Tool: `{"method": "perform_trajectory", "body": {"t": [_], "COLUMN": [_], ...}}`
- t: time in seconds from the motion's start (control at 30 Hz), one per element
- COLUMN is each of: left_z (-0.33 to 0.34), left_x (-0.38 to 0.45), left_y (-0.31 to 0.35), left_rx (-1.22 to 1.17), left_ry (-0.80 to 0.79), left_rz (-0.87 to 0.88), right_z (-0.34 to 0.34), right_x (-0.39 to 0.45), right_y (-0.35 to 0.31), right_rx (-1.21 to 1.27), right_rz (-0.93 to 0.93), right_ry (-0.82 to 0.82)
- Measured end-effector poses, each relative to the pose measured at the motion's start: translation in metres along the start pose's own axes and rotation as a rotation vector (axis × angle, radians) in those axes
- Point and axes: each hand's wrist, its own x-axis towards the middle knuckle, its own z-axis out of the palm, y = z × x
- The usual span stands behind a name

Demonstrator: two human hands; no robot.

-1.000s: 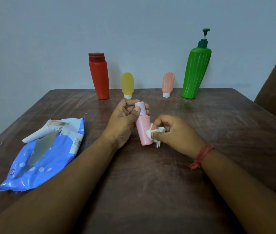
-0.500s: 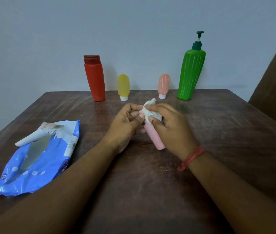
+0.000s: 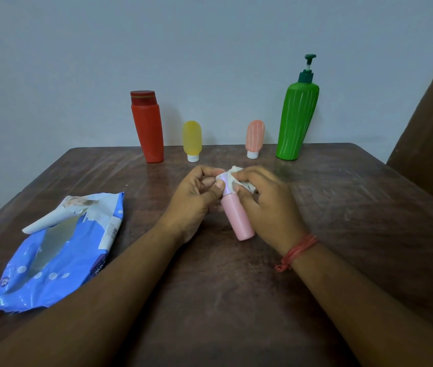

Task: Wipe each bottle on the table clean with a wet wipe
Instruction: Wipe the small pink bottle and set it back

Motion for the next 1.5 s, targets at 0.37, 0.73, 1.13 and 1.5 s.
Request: {"method": "perform_trajectory", "body": {"t": [0.37, 0.73, 1.13, 1.5], "left_z": [-0.003, -0.012, -0.003, -0.004], "left_x": [0.003, 0.008, 0.008, 0.008], "left_y": [-0.005, -0.003, -0.001, -0.001], "left_rx": [0.105, -0.021, -0.351, -0.394], "left_ry": [0.049, 0.174, 0.215, 0.188], "left_rz": [0.057, 0.037, -0.059, -0.125], "right_z": [-0.005, -0.016, 0.005, -0.005], "right_x": [-0.001, -0.005, -0.011, -0.007], "right_y": [-0.002, 0.011, -0.001, -0.006], "right_rx": [0.132, 0.255, 0.032, 0.14], "right_rz": [0.092, 0.275, -0.089, -0.014], "right_ry": [-0.07, -0.398, -0.187, -0.016]}}
